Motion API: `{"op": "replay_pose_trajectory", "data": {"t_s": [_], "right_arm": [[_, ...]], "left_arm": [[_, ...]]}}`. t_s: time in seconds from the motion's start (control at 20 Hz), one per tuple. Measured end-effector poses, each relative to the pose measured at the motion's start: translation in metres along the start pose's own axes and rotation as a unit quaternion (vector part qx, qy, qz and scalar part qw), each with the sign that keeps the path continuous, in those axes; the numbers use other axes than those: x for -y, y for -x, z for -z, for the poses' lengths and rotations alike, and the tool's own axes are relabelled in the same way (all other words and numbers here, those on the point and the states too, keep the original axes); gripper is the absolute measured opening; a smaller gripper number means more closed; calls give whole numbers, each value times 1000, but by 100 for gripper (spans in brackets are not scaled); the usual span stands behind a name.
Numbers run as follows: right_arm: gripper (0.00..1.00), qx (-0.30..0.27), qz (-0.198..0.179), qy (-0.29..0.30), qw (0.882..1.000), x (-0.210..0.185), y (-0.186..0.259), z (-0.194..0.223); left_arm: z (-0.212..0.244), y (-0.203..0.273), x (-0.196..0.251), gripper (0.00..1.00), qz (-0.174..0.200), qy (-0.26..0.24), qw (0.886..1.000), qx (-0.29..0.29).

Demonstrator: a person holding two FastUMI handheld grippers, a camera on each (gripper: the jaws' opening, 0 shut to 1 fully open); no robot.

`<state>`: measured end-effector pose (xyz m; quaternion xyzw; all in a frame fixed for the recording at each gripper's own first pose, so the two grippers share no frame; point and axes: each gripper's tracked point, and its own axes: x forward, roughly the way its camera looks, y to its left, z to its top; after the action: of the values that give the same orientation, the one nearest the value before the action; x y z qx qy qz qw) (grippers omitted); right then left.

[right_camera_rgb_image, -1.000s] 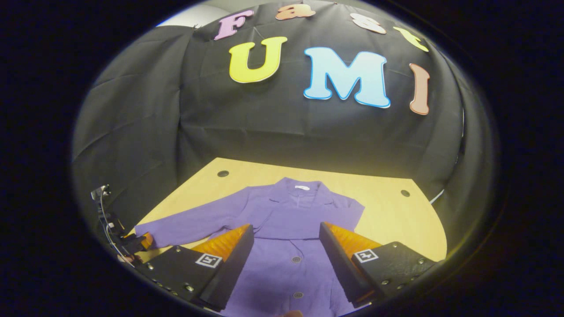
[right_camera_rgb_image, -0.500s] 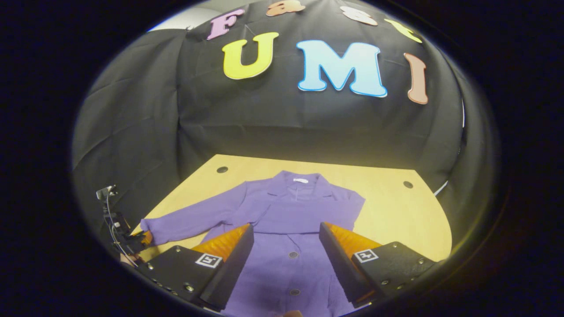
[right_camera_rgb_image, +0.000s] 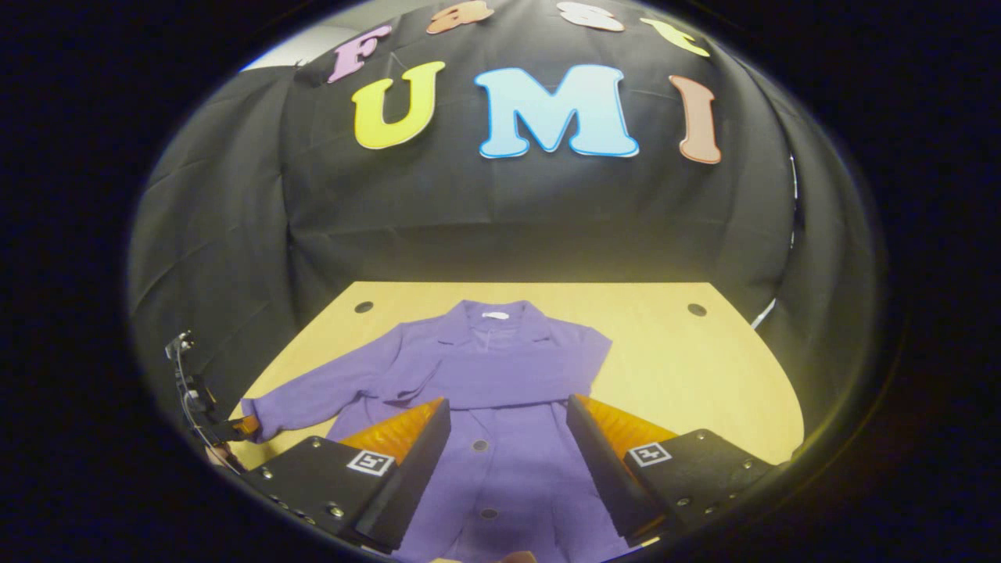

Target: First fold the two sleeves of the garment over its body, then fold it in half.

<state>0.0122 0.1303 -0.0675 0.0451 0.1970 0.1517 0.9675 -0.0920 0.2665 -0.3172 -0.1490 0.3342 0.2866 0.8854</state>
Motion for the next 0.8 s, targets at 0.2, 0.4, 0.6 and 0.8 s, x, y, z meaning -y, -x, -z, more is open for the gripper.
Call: {"op": "replay_pose_trajectory", "data": {"t_s": [0.2, 0.4, 0.6, 0.8], "right_arm": [[93, -6, 10, -25, 1000, 23, 0, 8], [93, -2, 19, -42, 999, 48, 1, 9], [93, 3, 30, -61, 998, 74, 4, 12], [93, 7, 49, -69, 996, 105, 9, 14]], "left_arm": [[-30, 19, 37, 7, 35, 15, 999, 17], [-68, 42, 96, 7, 84, 29, 995, 44], [-95, 68, 176, 7, 148, 3, 987, 65], [-94, 84, 237, 7, 201, -39, 976, 72]]}}
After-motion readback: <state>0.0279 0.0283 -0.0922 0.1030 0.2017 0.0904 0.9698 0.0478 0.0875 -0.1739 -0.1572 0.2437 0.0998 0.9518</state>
